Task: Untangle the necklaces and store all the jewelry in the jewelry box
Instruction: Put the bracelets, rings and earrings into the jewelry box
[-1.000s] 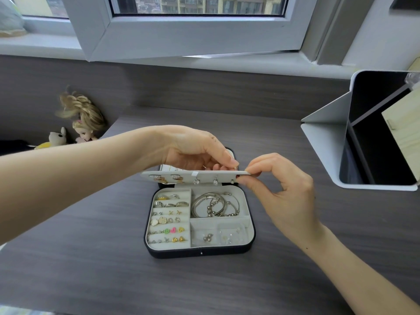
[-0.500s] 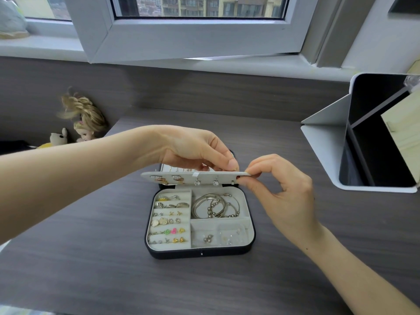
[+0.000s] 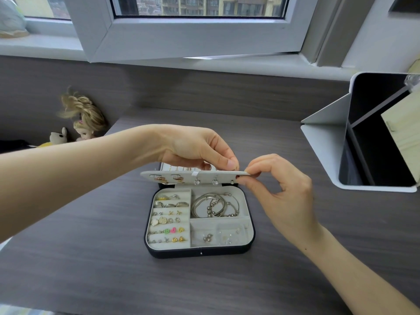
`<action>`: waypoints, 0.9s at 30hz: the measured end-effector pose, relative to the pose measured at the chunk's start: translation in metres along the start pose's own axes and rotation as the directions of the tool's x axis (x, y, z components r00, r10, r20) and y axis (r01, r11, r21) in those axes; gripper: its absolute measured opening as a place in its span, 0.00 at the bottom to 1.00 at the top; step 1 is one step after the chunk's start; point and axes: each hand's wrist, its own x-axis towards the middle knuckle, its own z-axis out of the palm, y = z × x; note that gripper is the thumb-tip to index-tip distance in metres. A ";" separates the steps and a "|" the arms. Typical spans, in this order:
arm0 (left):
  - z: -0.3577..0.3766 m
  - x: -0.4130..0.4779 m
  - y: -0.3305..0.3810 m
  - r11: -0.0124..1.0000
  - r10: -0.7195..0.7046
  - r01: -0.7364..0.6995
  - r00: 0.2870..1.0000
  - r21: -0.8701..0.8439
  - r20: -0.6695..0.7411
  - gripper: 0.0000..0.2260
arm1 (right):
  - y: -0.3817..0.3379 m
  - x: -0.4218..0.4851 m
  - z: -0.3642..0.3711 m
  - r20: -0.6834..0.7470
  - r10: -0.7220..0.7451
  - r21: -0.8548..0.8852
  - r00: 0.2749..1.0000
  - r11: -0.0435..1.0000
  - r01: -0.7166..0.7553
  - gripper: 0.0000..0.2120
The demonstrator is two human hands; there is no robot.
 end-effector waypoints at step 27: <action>0.003 0.000 -0.001 0.997 0.071 -0.070 0.997 0.031 -0.034 0.07 | 0.000 0.000 0.000 -0.001 0.004 -0.005 1.000 1.000 -0.004 0.06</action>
